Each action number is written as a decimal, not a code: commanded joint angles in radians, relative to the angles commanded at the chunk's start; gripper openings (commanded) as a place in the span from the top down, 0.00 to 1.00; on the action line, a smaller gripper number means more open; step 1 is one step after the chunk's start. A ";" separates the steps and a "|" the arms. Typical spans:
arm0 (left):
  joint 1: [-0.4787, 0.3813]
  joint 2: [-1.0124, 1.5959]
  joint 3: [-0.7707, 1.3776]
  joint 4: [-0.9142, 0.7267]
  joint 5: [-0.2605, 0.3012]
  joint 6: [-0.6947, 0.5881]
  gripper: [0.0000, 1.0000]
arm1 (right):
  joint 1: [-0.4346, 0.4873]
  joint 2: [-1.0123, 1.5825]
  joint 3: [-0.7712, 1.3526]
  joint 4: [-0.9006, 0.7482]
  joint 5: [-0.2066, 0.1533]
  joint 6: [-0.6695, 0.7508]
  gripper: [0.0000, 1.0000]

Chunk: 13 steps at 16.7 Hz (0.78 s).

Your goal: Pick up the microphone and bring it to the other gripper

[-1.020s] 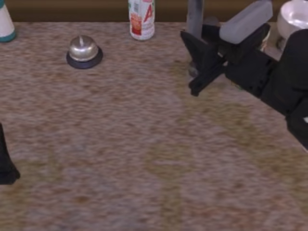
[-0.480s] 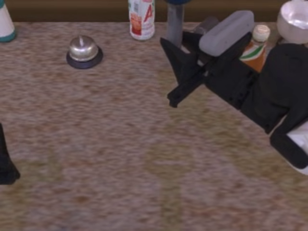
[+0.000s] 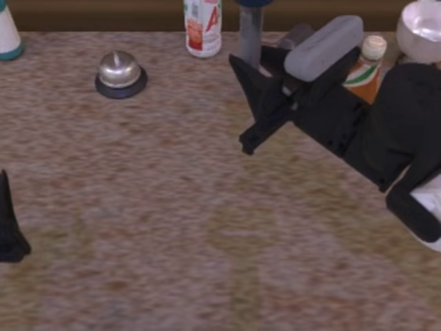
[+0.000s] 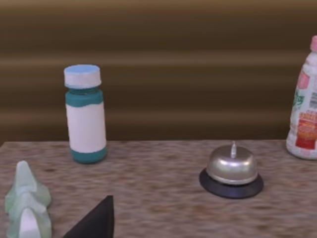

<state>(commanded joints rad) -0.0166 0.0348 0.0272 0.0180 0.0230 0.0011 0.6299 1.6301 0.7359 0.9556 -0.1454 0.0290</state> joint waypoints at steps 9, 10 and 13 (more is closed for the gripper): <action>-0.198 0.598 0.343 0.224 0.281 0.010 0.00 | 0.000 0.000 0.000 0.000 0.000 0.000 1.00; -0.223 0.682 0.386 0.252 0.317 0.011 0.00 | 0.000 0.000 0.000 0.000 0.000 0.000 1.00; -0.294 0.903 0.506 0.329 0.417 0.013 0.00 | 0.000 0.000 0.000 0.000 0.000 0.000 1.00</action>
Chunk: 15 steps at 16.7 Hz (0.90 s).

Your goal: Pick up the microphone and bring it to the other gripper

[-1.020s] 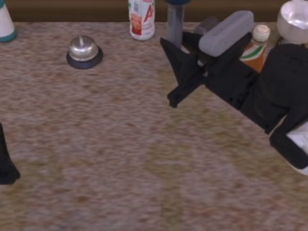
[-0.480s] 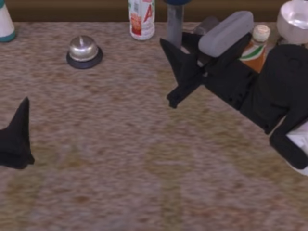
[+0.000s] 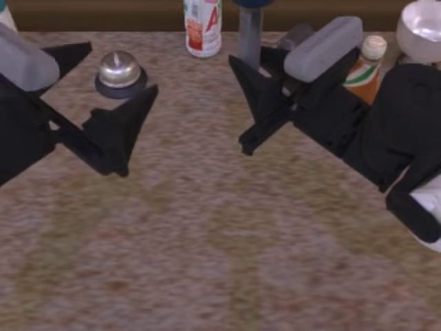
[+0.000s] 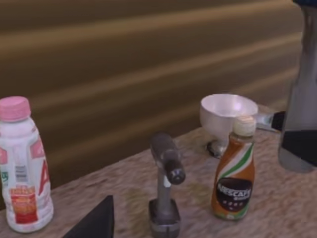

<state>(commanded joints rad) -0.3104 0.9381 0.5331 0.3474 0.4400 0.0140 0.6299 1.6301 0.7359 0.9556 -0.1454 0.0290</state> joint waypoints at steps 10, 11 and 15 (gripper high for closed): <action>-0.087 0.241 0.158 0.106 0.123 0.007 0.00 | 0.000 0.000 0.000 0.000 0.000 0.000 1.00; -0.082 0.237 0.154 0.104 0.121 0.007 0.00 | 0.000 0.000 0.000 0.000 0.000 0.000 1.00; -0.120 0.313 0.216 0.127 0.090 0.006 0.00 | 0.000 0.000 0.000 0.000 0.000 0.000 1.00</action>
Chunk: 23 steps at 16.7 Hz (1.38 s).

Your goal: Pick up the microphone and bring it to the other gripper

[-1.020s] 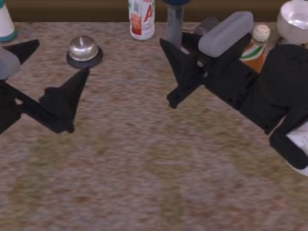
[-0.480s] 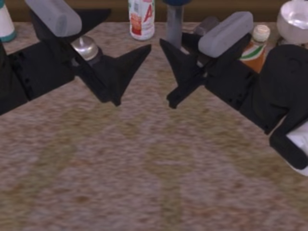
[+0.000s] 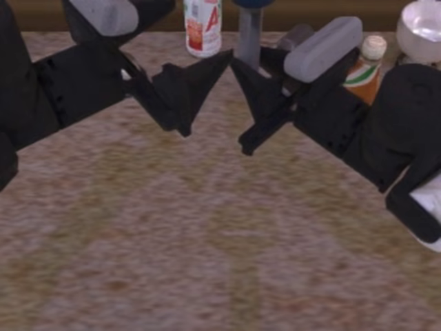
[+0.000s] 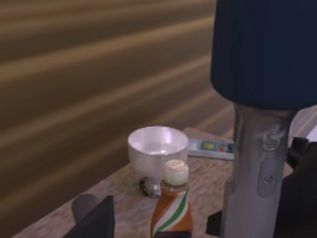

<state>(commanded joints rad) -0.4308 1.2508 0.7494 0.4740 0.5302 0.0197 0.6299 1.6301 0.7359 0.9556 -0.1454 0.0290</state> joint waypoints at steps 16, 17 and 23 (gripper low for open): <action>-0.132 0.302 0.223 0.077 -0.127 -0.003 0.30 | 0.000 0.000 0.000 0.000 0.000 0.000 1.00; -0.132 0.302 0.223 0.077 -0.127 -0.003 0.38 | 0.000 0.000 0.000 0.000 0.000 0.000 1.00; -0.132 0.302 0.223 0.077 -0.127 -0.003 0.83 | 0.000 0.000 0.000 0.000 0.000 0.000 1.00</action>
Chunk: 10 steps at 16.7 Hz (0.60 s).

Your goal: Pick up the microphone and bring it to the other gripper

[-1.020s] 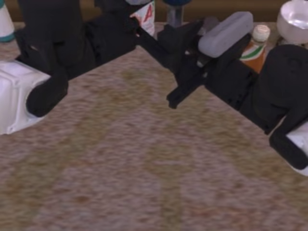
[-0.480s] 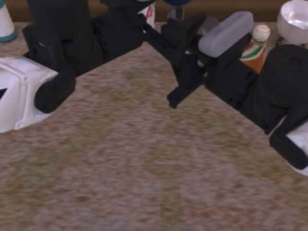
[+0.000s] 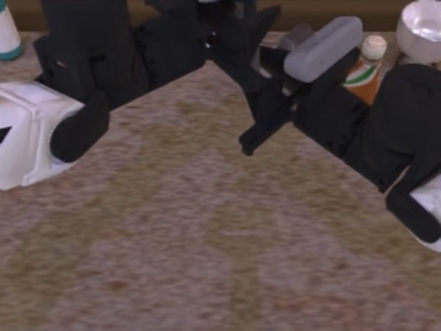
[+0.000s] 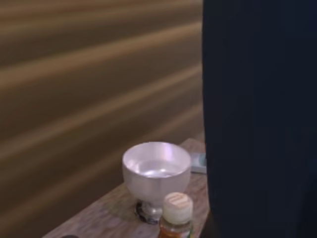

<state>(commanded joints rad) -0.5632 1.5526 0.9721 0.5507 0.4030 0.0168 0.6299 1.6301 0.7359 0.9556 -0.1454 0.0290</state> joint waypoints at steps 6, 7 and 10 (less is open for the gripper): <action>0.000 0.000 0.000 0.000 0.000 0.000 1.00 | 0.000 0.000 0.000 0.000 0.000 0.000 1.00; 0.000 0.000 0.000 0.000 0.000 0.000 1.00 | 0.000 0.000 0.000 0.000 0.000 0.000 1.00; 0.000 0.000 0.000 0.000 0.000 0.000 1.00 | 0.000 0.000 0.000 0.000 0.000 0.000 1.00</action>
<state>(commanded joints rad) -0.5632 1.5526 0.9721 0.5507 0.4030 0.0168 0.6299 1.6301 0.7359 0.9556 -0.1454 0.0290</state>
